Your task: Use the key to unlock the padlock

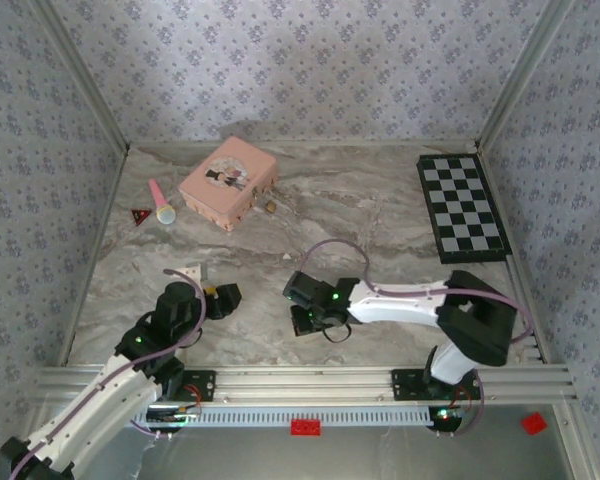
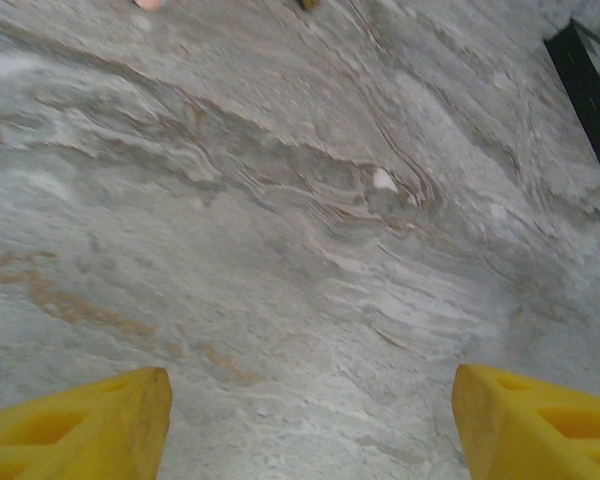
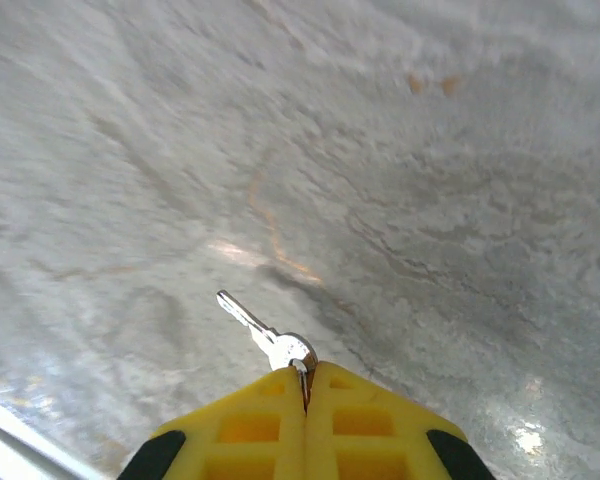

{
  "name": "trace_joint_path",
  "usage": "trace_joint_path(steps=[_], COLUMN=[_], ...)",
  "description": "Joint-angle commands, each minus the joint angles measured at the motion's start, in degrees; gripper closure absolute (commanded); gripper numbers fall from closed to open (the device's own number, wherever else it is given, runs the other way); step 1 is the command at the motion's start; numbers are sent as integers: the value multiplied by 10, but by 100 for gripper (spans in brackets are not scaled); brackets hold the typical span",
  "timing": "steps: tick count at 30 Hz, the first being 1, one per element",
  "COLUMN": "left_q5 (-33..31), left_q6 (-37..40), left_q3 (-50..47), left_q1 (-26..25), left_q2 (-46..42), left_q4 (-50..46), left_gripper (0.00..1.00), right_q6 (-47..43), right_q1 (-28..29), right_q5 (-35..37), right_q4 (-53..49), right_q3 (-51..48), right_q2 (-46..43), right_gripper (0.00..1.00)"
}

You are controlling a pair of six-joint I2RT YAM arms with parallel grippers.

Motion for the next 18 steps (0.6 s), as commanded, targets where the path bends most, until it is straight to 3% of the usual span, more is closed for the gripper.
trace_joint_path(steps=[1,11,18], left_q5=[80,216,248], left_q6=[-9,-44,-83], left_q3=[17,62,88], left_q1=[2,1,-20], left_q2=[33,117,171], left_q4=[81,240,346], left_gripper=[26,26,28], right_q6=[-24,-46,-24], right_q1=[-10,-65,-70], right_q5=[19,-10,-29], right_q4=[88,291,425], right_q3=[-37,-147,-166], right_q2=[-72,-213,-203], right_gripper=[100,100,100])
